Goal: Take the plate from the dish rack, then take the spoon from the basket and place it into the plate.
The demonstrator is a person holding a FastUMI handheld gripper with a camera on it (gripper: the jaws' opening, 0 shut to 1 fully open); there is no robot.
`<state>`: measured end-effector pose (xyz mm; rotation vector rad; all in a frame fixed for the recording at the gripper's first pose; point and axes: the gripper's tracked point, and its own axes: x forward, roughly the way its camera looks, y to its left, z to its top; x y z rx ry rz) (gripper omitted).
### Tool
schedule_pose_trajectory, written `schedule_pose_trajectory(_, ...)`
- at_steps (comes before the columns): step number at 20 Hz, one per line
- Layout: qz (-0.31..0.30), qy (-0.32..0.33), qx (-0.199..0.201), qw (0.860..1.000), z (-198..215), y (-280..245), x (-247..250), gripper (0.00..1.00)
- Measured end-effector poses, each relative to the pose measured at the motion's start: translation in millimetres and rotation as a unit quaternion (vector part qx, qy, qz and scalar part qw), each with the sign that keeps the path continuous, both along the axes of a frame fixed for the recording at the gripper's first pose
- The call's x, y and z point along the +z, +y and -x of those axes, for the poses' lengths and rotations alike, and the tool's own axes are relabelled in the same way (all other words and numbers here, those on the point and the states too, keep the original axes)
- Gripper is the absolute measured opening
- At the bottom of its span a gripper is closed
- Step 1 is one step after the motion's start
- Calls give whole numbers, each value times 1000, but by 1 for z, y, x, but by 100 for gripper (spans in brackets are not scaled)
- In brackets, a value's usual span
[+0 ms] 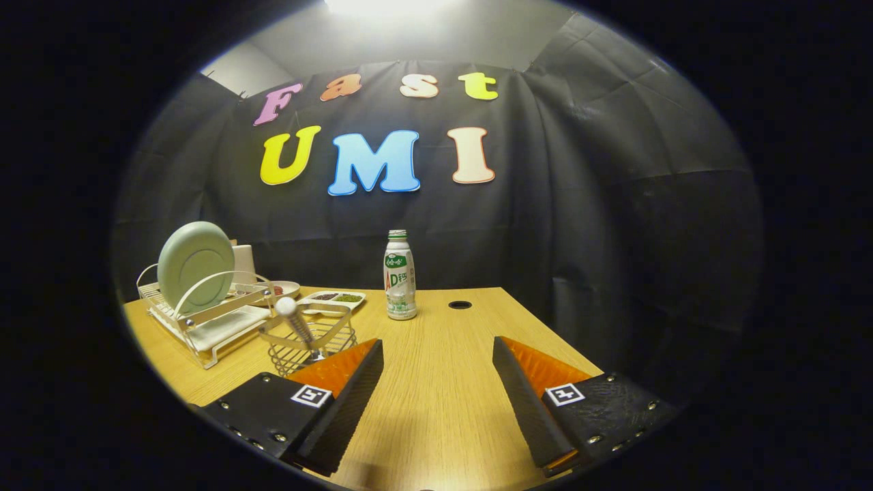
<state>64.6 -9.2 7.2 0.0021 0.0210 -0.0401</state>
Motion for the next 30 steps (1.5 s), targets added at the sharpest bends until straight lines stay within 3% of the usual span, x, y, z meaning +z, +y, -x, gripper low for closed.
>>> schedule_pose_trajectory(5,11,-30,-39,999,-11,-9,51,98)
schedule_pose_trajectory(10,23,-45,-81,995,32,-3,107,98)
schedule_pose_trajectory(15,34,-16,-110,993,85,24,135,98)
schedule_pose_trajectory(23,18,36,-62,997,121,144,148,98)
schedule_pose_trajectory(30,-25,52,15,998,79,271,151,98)
